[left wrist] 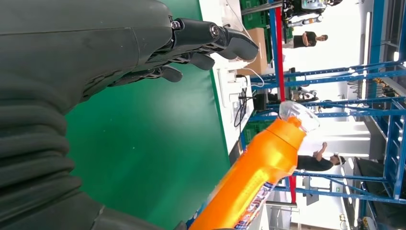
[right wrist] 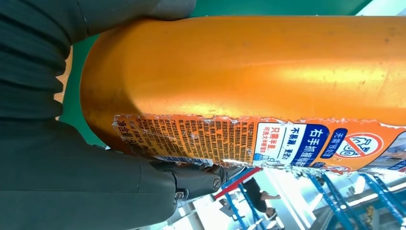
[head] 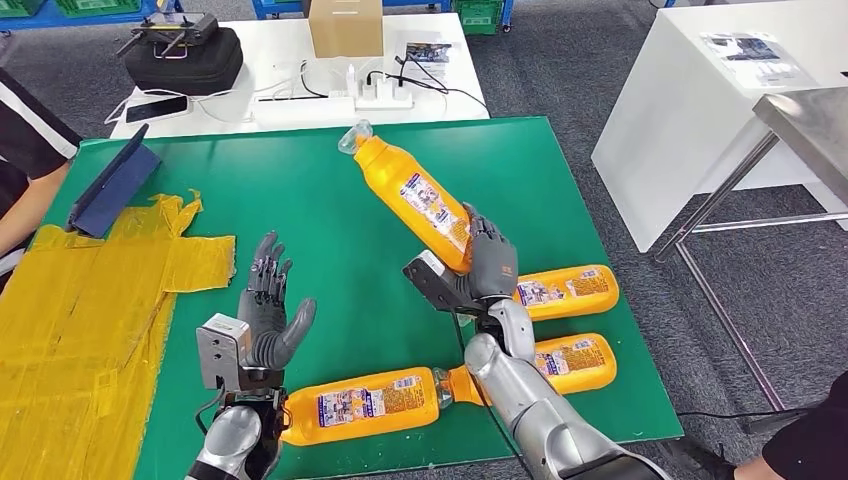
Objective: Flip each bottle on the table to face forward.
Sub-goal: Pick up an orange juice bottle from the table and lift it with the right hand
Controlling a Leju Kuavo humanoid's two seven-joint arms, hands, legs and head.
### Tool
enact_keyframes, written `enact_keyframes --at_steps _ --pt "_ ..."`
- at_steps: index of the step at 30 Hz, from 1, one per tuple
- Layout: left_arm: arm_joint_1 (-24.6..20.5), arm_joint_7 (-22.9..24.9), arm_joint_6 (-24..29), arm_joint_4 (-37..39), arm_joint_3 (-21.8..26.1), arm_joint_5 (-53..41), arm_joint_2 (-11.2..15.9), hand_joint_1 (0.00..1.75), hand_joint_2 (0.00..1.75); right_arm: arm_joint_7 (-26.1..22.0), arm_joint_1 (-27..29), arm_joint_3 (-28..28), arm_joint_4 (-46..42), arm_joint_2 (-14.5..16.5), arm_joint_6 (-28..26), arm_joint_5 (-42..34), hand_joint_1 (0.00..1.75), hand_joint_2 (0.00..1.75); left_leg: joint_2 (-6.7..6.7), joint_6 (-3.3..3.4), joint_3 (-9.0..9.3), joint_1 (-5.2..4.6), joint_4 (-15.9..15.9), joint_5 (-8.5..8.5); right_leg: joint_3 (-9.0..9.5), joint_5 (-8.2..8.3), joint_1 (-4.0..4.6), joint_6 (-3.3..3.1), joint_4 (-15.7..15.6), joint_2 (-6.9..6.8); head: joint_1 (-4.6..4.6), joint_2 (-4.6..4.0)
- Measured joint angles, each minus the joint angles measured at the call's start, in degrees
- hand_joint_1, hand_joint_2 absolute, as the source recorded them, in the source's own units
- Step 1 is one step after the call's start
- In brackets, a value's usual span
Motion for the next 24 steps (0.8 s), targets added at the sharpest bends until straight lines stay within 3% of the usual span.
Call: enact_keyframes --at_steps 6,9,12,15,20,24 --pt "0.4 0.5 -0.5 0.0 0.0 -1.2 0.0 0.0 1.75 -12.7 1.0 -5.7 -3.8 3.1 0.4 -9.3 1.75 1.75 0.03 0.0 -0.04 0.02 0.0 0.0 -0.09 -0.01 0.01 -0.01 0.0 0.01 0.0 0.0" --pt "0.5 0.5 -1.6 0.0 -0.1 -1.7 0.0 0.0 1.75 -15.2 2.8 -4.3 -8.1 3.9 3.4 -17.4 1.75 1.75 0.03 -0.01 -0.07 0.02 0.0 -0.01 -0.12 -0.02 0.01 -0.02 0.0 0.01 0.0 0.0" --pt "0.3 0.8 -3.8 -0.1 -0.3 -1.3 0.0 0.0 1.75 -15.7 5.5 1.1 -13.4 4.0 8.2 -21.5 1.75 1.75 0.06 -0.02 -0.15 0.02 0.0 -0.01 -0.24 -0.02 0.01 -0.03 0.0 0.02 0.0 0.0" --pt "-0.6 1.5 -6.4 -0.7 -0.9 0.3 0.2 0.0 1.75 -15.8 7.4 9.0 -15.7 3.9 9.9 -20.4 1.75 1.75 0.08 -0.02 -0.18 0.03 0.0 -0.01 -0.3 -0.02 0.01 -0.03 0.0 0.03 0.0 0.0" --pt "-2.7 3.1 -9.3 -2.9 -1.7 2.6 0.7 0.0 1.75 -16.0 8.6 20.7 -15.5 3.8 8.2 -16.0 1.75 1.75 0.07 -0.02 -0.19 0.05 0.0 -0.01 -0.3 -0.02 0.03 -0.03 0.0 0.02 -0.01 0.0" --pt "-3.9 3.7 -10.0 -4.8 -1.8 3.9 1.2 0.0 1.75 -15.6 8.9 27.0 -15.4 3.8 5.6 -13.7 1.75 1.75 0.06 -0.01 -0.19 0.04 0.0 0.0 -0.32 -0.02 0.01 -0.03 0.0 0.02 0.01 0.0"
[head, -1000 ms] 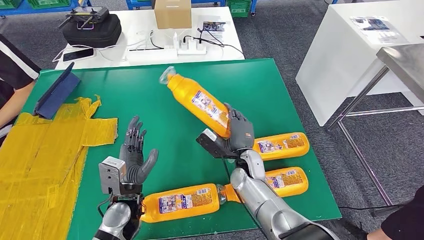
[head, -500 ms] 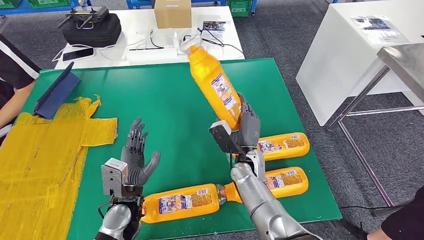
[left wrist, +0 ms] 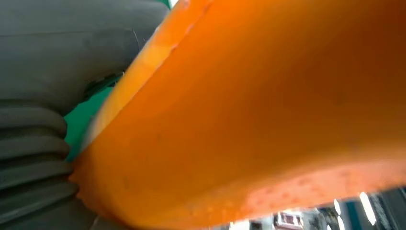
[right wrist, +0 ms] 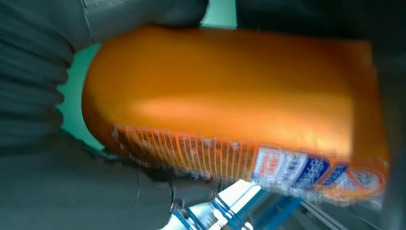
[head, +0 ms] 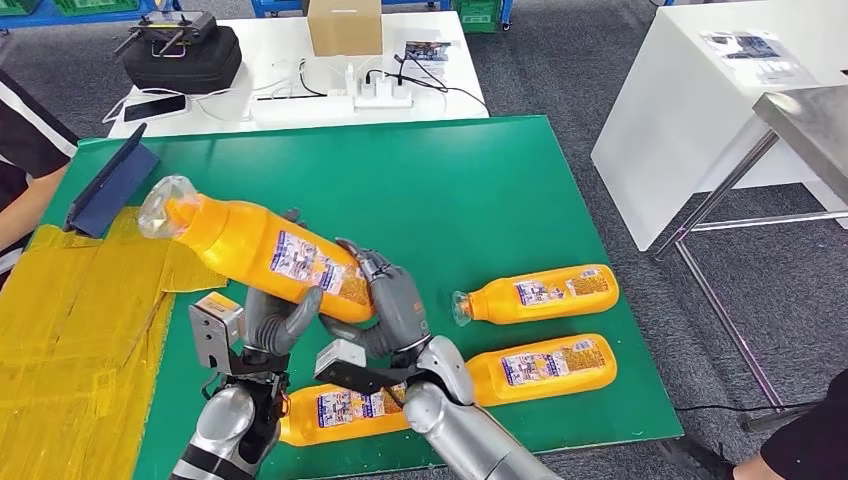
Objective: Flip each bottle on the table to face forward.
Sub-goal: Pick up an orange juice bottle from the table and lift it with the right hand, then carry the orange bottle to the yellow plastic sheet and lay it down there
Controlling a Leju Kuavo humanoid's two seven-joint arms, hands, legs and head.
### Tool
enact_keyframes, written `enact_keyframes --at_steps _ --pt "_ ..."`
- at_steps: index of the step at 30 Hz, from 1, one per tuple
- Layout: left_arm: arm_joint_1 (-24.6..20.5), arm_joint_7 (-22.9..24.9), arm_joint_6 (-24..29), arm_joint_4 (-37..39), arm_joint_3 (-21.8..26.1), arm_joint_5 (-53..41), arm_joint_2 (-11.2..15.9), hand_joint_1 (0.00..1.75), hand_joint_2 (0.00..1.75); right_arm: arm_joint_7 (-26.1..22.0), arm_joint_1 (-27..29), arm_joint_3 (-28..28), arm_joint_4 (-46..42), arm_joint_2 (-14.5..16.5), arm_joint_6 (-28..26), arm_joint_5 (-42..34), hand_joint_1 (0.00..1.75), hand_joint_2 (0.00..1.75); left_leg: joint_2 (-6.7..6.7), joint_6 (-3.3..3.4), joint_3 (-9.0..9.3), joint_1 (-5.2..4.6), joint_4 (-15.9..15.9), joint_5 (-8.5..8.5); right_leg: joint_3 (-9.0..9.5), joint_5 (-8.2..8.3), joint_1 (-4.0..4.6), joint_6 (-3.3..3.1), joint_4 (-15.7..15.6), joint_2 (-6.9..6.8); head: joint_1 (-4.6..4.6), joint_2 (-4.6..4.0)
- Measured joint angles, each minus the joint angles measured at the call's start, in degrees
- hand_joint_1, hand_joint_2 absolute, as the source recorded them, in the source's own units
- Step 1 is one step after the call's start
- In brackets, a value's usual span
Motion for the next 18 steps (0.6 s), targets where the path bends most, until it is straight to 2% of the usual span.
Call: enact_keyframes --at_steps 6,7,10,11,18 --pt "-0.3 0.6 -0.3 -2.3 -0.2 2.3 0.6 0.0 1.75 2.7 -1.5 4.8 0.1 -0.1 -1.8 1.8 1.75 1.75 0.05 0.0 0.0 -0.01 0.0 -0.01 -0.53 0.0 -0.03 -0.01 0.0 0.01 0.01 0.0" --pt "-0.4 0.6 -0.2 -2.6 -0.2 2.7 0.7 0.11 1.75 3.0 -1.9 5.5 0.2 -0.2 -2.2 2.2 1.75 1.75 0.05 0.0 0.0 -0.01 0.0 -0.01 -0.59 0.0 -0.03 -0.01 0.0 0.01 0.01 0.0" --pt "-0.5 0.6 0.7 -3.7 -0.2 3.6 0.9 1.42 1.75 3.9 -3.3 7.4 1.1 -0.2 -2.8 3.0 1.75 1.75 0.09 -0.01 0.0 -0.01 0.0 -0.02 -0.6 0.0 -0.03 -0.01 0.0 0.02 -0.01 0.0" --pt "-0.4 0.5 1.4 -4.0 -0.2 3.7 0.9 1.75 1.75 4.1 -3.8 8.0 1.5 -0.2 -2.9 3.1 1.75 1.75 0.1 -0.01 0.0 -0.01 0.0 -0.01 -0.6 0.0 -0.03 -0.01 0.0 0.02 -0.01 0.0" --pt "0.4 -0.8 5.6 -5.9 -0.2 4.6 0.9 1.75 1.75 4.7 -5.5 10.6 2.9 -0.1 -3.2 1.6 1.75 1.75 0.09 -0.01 -0.05 -0.01 0.0 -0.02 -0.55 0.0 -0.03 -0.01 0.0 0.02 -0.01 0.0"
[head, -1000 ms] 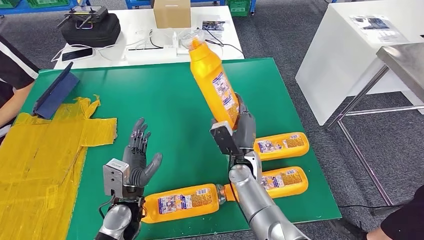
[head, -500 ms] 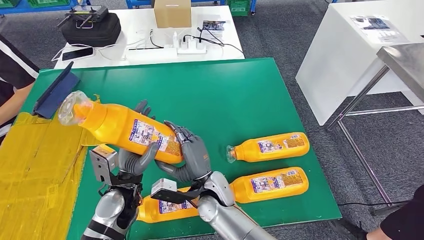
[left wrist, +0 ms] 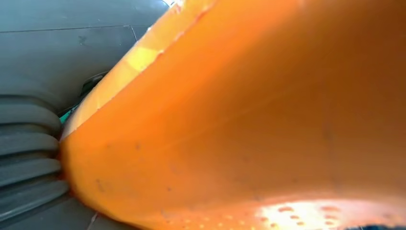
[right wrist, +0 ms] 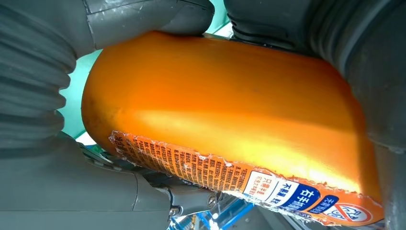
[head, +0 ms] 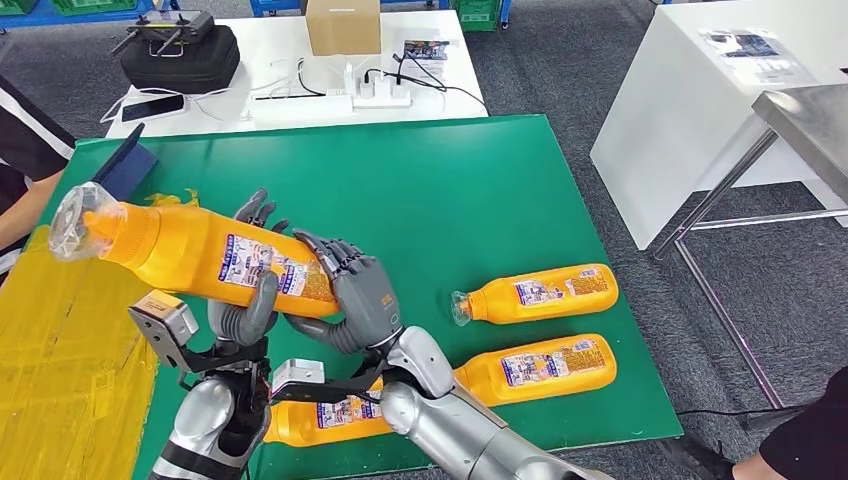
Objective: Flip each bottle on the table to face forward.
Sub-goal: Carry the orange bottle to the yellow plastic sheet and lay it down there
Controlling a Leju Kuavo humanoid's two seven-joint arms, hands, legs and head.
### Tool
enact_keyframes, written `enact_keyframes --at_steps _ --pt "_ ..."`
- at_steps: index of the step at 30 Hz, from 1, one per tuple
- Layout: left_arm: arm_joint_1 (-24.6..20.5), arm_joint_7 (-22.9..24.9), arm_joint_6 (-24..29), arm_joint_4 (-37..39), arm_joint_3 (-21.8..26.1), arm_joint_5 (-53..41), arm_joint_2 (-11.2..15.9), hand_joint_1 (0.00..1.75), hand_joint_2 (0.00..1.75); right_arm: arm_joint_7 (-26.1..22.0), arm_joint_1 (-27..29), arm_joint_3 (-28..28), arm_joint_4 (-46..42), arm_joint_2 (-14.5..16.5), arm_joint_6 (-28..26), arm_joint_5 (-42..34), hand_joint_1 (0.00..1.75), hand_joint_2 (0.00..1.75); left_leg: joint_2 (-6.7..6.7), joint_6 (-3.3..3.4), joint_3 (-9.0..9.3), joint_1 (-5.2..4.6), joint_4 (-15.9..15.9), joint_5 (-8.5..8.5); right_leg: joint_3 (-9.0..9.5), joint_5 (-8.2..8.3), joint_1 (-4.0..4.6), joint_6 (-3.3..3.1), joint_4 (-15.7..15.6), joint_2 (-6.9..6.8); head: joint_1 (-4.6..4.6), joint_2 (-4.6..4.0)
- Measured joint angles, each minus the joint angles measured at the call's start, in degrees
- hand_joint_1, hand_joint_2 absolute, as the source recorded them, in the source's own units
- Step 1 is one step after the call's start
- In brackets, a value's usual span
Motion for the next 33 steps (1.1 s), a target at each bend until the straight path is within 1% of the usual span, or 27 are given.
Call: enact_keyframes --at_steps 4,5,6,9,10,13,17,21,23,25,27,30,33 --pt "0.4 -0.7 1.6 -0.5 -0.1 -0.1 0.0 1.75 1.75 0.1 0.0 0.6 0.0 -0.1 0.2 -1.6 1.75 1.75 0.0 0.0 -0.02 0.0 0.0 -0.01 -0.1 0.0 0.0 0.0 0.0 0.0 0.02 0.0" --pt "0.5 -0.8 2.0 -0.6 -0.1 -0.3 0.0 1.75 1.75 0.1 0.1 0.8 -0.1 -0.1 0.3 -2.2 1.72 1.75 0.0 0.0 -0.02 0.0 0.0 -0.01 -0.12 -0.01 0.0 -0.01 0.0 0.0 0.01 0.0" --pt "0.6 -1.0 2.3 -0.7 -0.2 -0.4 0.0 1.75 1.75 0.1 0.2 0.9 -0.1 -0.1 0.3 -2.6 1.62 1.75 0.0 0.0 -0.01 0.0 0.0 -0.01 -0.14 -0.01 0.0 -0.01 0.0 0.0 0.01 0.0" --pt "0.8 -1.2 3.5 -1.2 -0.5 -1.2 0.0 1.75 1.75 0.1 0.8 1.0 -1.1 -0.3 0.3 -4.0 0.79 1.75 -0.01 0.0 -0.02 0.0 0.0 -0.01 -0.14 -0.01 0.0 -0.01 0.0 0.0 0.01 0.0" --pt "0.8 -1.3 4.2 -1.5 -0.6 -1.8 0.1 1.75 1.75 0.1 1.1 1.0 -1.7 -0.4 0.2 -4.4 0.59 1.75 -0.01 0.0 -0.02 0.0 0.0 -0.01 -0.13 -0.01 0.0 -0.01 0.0 0.0 0.01 0.0" --pt "0.8 -1.5 6.3 -2.2 -0.8 -4.0 0.2 1.75 1.75 0.5 2.3 0.8 -4.3 -0.9 -0.2 -5.2 0.59 1.75 -0.02 0.0 -0.05 0.0 0.0 -0.01 0.06 0.0 0.0 0.0 0.0 0.0 0.01 0.0" --pt "0.7 -1.6 6.9 -2.9 -1.5 -5.1 0.4 1.75 1.75 0.9 3.3 0.7 -6.9 -1.7 -0.3 -5.2 0.59 1.75 -0.02 0.01 -0.09 -0.01 0.0 0.01 0.29 0.02 0.0 0.02 0.0 0.0 0.02 0.0" --pt "0.5 -1.7 7.3 -3.3 -2.0 -5.4 0.5 1.75 1.75 1.1 4.2 0.7 -8.4 -2.2 -0.2 -5.1 0.0 1.75 -0.03 0.01 -0.09 0.0 0.0 0.01 0.32 0.02 0.0 0.02 0.0 0.0 0.01 0.0" --pt "0.1 -1.7 9.2 -3.6 -2.0 -7.4 0.7 1.75 1.75 1.1 5.1 0.5 -9.2 -2.6 -0.4 -5.3 0.0 1.75 -0.06 0.01 -0.09 0.0 0.0 0.01 0.35 0.02 0.01 0.02 0.0 -0.01 0.01 0.0" --pt "-0.3 -1.2 12.7 -3.7 -1.9 -12.3 1.1 1.75 1.75 1.4 6.5 0.0 -10.8 -3.1 -0.4 -6.0 0.0 1.75 -0.07 0.01 -0.1 0.0 0.0 0.01 0.36 0.02 0.01 0.02 0.0 -0.01 0.01 0.0" --pt "-0.6 0.5 17.1 -3.8 -1.4 -20.2 1.9 1.75 1.75 2.3 8.2 -1.0 -14.0 -3.8 0.6 -6.9 0.0 1.75 -0.07 0.01 -0.12 0.0 0.0 0.01 0.35 0.02 0.01 0.02 0.0 -0.01 0.01 0.0" --pt "-1.0 6.5 22.8 -3.6 0.6 -39.2 4.1 1.75 1.75 4.7 12.0 -3.5 -22.5 -5.8 4.4 -6.3 0.0 1.75 -0.09 0.0 -0.13 0.0 0.0 0.0 0.35 0.0 0.01 0.01 0.0 -0.02 0.02 0.0" --pt "-0.9 14.0 24.5 -2.9 3.5 -61.1 6.7 1.75 1.75 6.8 16.2 -6.8 -31.6 -8.2 7.5 -3.4 0.0 1.75 -0.09 0.0 -0.15 0.0 0.0 -0.01 0.33 -0.01 0.01 0.0 0.0 -0.01 0.01 0.0"
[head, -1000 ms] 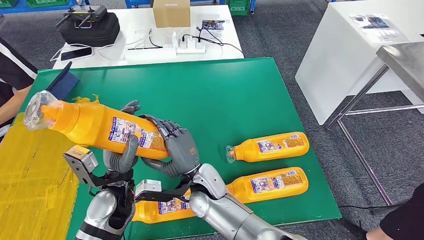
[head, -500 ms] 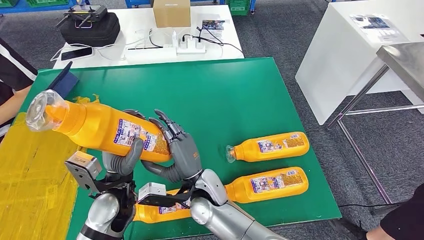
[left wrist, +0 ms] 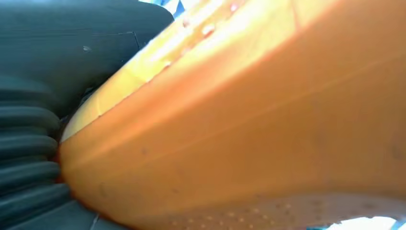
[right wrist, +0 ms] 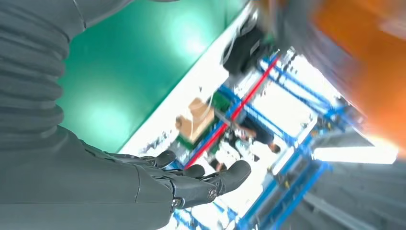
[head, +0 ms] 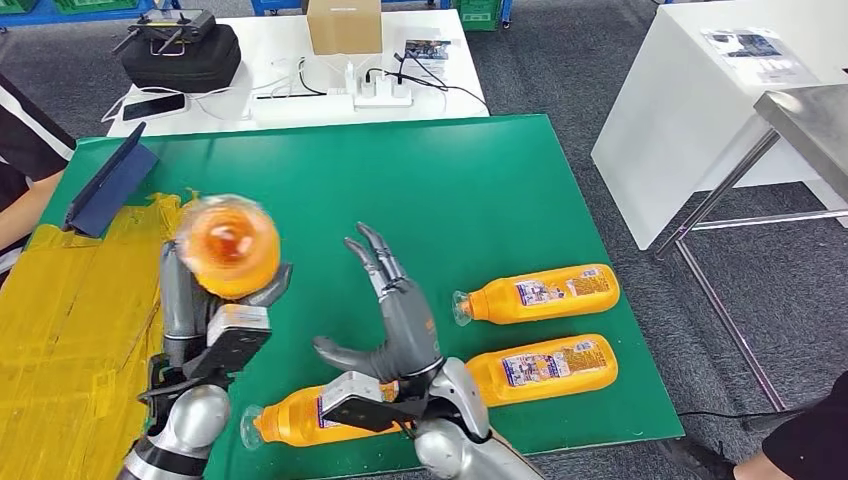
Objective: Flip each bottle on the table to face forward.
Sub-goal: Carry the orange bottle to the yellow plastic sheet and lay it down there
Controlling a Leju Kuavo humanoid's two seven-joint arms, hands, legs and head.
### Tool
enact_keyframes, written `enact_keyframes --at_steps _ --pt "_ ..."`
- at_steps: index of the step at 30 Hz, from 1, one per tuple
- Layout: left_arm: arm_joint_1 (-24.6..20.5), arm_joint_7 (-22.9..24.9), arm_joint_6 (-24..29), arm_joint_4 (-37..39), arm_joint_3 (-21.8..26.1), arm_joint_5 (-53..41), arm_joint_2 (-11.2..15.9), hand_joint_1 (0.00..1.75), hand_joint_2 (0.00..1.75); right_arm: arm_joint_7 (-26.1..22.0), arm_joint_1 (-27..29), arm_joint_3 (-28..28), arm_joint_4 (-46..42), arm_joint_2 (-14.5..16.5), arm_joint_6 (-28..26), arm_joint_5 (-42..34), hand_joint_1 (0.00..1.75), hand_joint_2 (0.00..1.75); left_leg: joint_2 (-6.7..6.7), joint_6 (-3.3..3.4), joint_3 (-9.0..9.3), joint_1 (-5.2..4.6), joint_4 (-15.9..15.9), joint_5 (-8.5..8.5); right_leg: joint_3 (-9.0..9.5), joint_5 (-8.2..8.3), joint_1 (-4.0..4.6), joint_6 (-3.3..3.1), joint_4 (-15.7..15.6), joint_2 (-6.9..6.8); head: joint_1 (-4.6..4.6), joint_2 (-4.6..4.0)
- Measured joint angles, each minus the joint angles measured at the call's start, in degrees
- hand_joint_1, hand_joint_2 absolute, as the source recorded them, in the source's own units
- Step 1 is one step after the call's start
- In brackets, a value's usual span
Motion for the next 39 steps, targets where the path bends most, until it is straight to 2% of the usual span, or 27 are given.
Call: enact_keyframes --at_steps 4,6,9,10,11,13,17,23,29,30,31,34,35,37,39 --pt "0.5 8.8 -0.9 1.4 1.7 -22.1 3.0 1.75 1.75 1.5 5.0 -4.9 -10.3 -3.1 2.9 1.6 0.0 1.75 -0.02 0.01 -0.01 -0.01 0.0 -0.01 -0.08 -0.01 -0.01 0.0 0.0 -0.01 0.01 0.0" --pt "0.4 14.0 -2.9 2.7 1.6 -30.1 4.8 1.75 1.75 2.2 7.3 -7.9 -14.6 -4.7 3.2 3.3 0.0 1.75 -0.03 0.01 -0.02 -0.01 0.0 -0.02 -0.25 -0.02 -0.01 0.0 0.0 -0.01 0.01 0.0" --pt "-1.7 22.5 -7.7 6.4 -0.2 -33.8 9.1 1.75 1.75 3.8 9.8 -11.8 -18.8 -6.6 3.2 6.9 0.0 1.75 0.01 0.0 0.0 0.0 0.0 -0.04 -0.52 -0.01 -0.01 -0.01 0.0 0.0 0.0 0.0" --pt "-2.9 23.5 -9.7 8.4 -0.8 -33.4 10.5 1.75 1.75 4.5 10.5 -13.0 -19.9 -7.4 3.3 8.2 0.0 1.75 0.01 -0.01 0.02 0.0 0.0 -0.04 -0.54 -0.01 0.0 -0.01 0.0 0.01 -0.01 0.0" --pt "-4.0 23.8 -11.9 10.7 -1.1 -32.8 11.9 1.75 1.75 5.2 11.3 -14.2 -21.0 -8.3 3.6 9.5 0.0 1.75 0.01 -0.02 0.04 0.01 0.0 -0.04 -0.53 0.0 0.01 -0.02 0.0 0.01 -0.01 0.0" --pt "-5.4 21.3 -14.4 14.4 -0.7 -31.0 13.5 1.75 1.75 5.9 12.4 -16.0 -22.3 -9.7 4.0 10.6 0.0 1.75 0.02 -0.02 0.04 0.02 0.0 -0.01 -0.4 0.01 0.02 -0.01 0.0 0.01 -0.01 0.0" --pt "-7.2 19.4 -15.4 19.5 -0.5 -29.7 15.4 1.75 1.75 6.2 13.8 -18.3 -24.1 -11.5 4.3 11.1 0.0 1.75 0.03 -0.01 -0.01 0.01 0.0 0.04 -0.06 0.06 0.01 0.02 0.0 0.02 -0.02 0.0" --pt "-10.2 21.2 -19.3 26.4 0.5 -29.9 17.2 1.75 1.75 7.9 15.2 -21.2 -25.2 -13.8 4.2 13.0 0.0 1.75 0.01 -0.01 -0.04 0.0 0.0 0.02 -0.07 0.03 0.0 0.02 0.0 0.02 -0.01 0.0" --pt "-14.8 23.1 -20.4 37.0 1.6 -30.6 18.0 1.75 1.75 8.2 15.9 -24.0 -25.1 -15.2 4.6 13.5 0.0 1.75 0.01 -0.02 -0.03 0.01 0.0 0.02 -0.41 0.01 0.01 -0.01 0.0 0.01 0.0 0.0" --pt "-15.6 23.4 -20.5 38.6 1.7 -30.7 18.0 1.6 1.75 8.2 15.9 -24.2 -25.0 -15.4 4.9 13.7 0.0 1.75 0.01 -0.01 -0.03 0.02 0.0 0.03 -0.37 0.01 0.01 -0.01 0.0 0.02 0.0 0.0" --pt "-16.4 23.6 -20.6 40.1 1.7 -30.7 18.0 1.38 1.75 8.3 15.9 -24.4 -24.9 -15.5 5.2 13.9 0.0 1.75 0.01 -0.01 -0.03 0.02 0.0 0.03 -0.32 0.02 0.01 0.0 0.0 0.02 0.0 0.0" --pt "-18.6 23.7 -20.8 44.5 1.9 -30.5 17.7 0.94 1.75 8.7 15.8 -24.8 -24.1 -15.9 6.7 14.0 0.0 1.75 0.0 0.0 -0.04 0.01 0.0 0.06 -0.14 0.04 0.0 0.02 0.0 0.01 -0.01 0.0" --pt "-19.2 23.6 -20.8 45.7 1.9 -30.4 17.6 0.89 1.75 8.9 15.7 -24.9 -23.6 -16.2 7.3 14.0 0.0 1.75 -0.01 0.01 -0.04 0.01 0.0 0.07 -0.1 0.05 0.0 0.03 0.0 0.01 0.0 0.0" --pt "-20.5 23.4 -21.0 48.1 1.9 -30.7 17.1 0.68 1.75 9.2 15.3 -25.4 -22.3 -17.0 8.5 14.3 0.0 1.75 -0.02 0.03 -0.05 -0.01 0.0 0.08 -0.04 0.05 -0.01 0.03 0.0 0.0 0.0 0.0" --pt "-21.6 23.4 -21.3 50.3 1.9 -31.2 16.6 0.68 1.75 9.3 14.7 -25.9 -20.5 -18.0 9.7 14.9 0.0 1.75 -0.01 0.03 -0.06 -0.03 0.0 0.08 -0.02 0.05 -0.03 0.04 0.0 0.0 0.0 0.0"
